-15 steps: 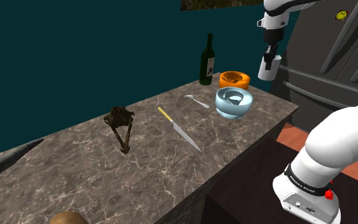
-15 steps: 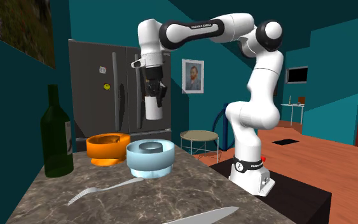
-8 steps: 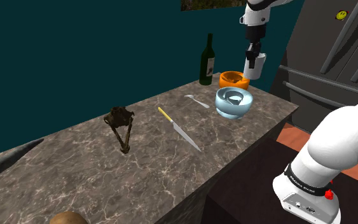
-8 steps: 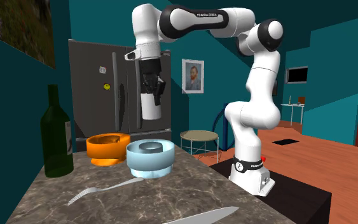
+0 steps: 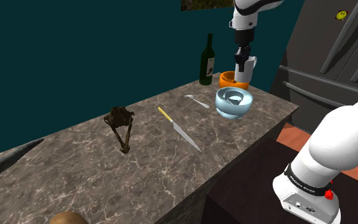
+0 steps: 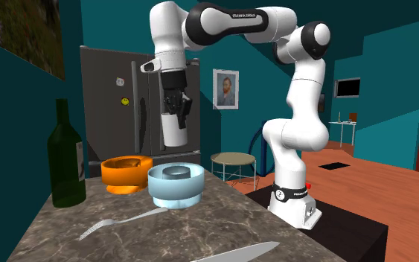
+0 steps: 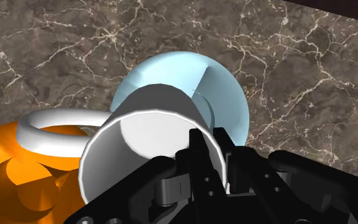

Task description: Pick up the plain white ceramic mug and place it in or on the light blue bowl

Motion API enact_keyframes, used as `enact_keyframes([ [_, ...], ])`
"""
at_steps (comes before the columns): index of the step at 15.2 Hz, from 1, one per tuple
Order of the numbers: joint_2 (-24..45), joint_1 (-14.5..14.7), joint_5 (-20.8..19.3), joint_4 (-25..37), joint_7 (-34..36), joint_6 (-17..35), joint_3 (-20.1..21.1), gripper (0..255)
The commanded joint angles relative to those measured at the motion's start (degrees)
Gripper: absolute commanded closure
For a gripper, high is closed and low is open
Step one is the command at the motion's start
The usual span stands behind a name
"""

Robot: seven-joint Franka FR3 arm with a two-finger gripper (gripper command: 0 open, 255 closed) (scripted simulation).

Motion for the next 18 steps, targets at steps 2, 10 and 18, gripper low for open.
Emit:
enact_keyframes([
  [2,-0.08,-0.04,-0.08,-2.35,0.23,2.3,-0.09,255],
  [10,0.7,-0.15,-0.3,-7.81,0.66,8.52,-0.46,255],
  [18,1.18,-0.19,-0.37,-9.6,0.8,10.79,-0.6,255],
])
